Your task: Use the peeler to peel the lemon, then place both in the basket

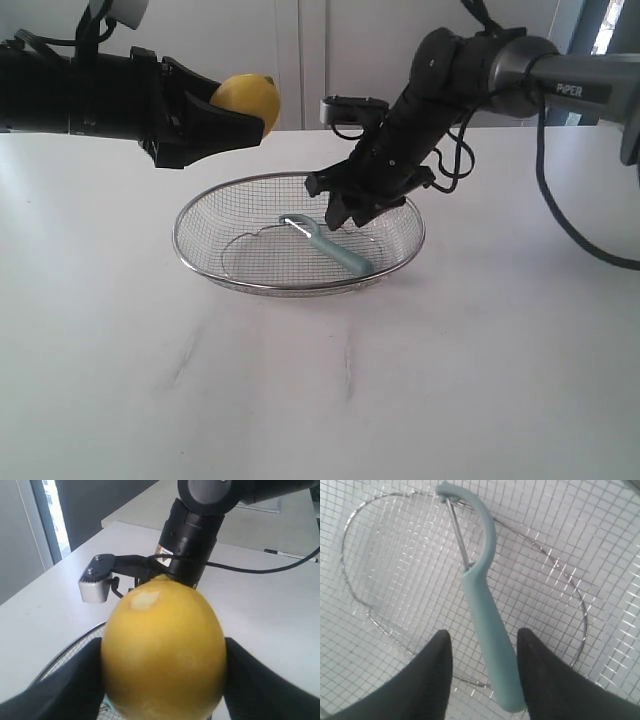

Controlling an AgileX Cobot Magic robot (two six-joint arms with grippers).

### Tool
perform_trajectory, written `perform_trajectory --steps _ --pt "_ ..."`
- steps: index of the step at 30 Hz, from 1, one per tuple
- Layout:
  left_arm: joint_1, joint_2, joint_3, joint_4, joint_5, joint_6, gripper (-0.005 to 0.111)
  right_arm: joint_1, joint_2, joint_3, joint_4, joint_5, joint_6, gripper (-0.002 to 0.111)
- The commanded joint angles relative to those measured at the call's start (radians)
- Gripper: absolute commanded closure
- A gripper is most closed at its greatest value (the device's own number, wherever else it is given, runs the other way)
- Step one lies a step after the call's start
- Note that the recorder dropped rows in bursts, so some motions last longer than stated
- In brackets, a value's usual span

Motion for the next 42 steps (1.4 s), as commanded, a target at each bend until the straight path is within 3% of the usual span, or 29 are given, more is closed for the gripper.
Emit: perform_trajectory --steps 1,4,7,8,24,36,42 --pt "0.002 -0.006 -0.001 -0.029 0.018 -0.002 0.107 0.002 -0.041 -0.004 0.014 0.027 0.037 0.068" --pt "0.002 -0.006 -0.001 -0.029 0.018 -0.002 0.107 0.002 -0.058 -0.004 0.018 0.062 0.039 0.077" --pt "0.002 -0.006 -0.001 -0.029 0.018 -0.002 0.107 0.002 -0.06 -0.004 0.018 0.128 0.039 0.106" --pt "0.002 -0.006 -0.001 -0.029 0.018 -0.002 0.107 0.002 -0.06 -0.004 0.018 0.139 0.039 0.108" --pt "0.002 -0.006 -0.001 -0.029 0.018 0.0 0.107 0.0 -0.084 -0.004 0.006 0.203 0.267 0.108" --pt "0.002 -0.006 -0.001 -0.029 0.018 -0.002 0.107 -0.002 -0.153 -0.004 -0.324 0.265 0.524 0.108" --pt "0.002 -0.006 -0.001 -0.029 0.019 -0.002 0.107 -0.043 -0.16 -0.004 -0.328 0.274 0.531 0.108"
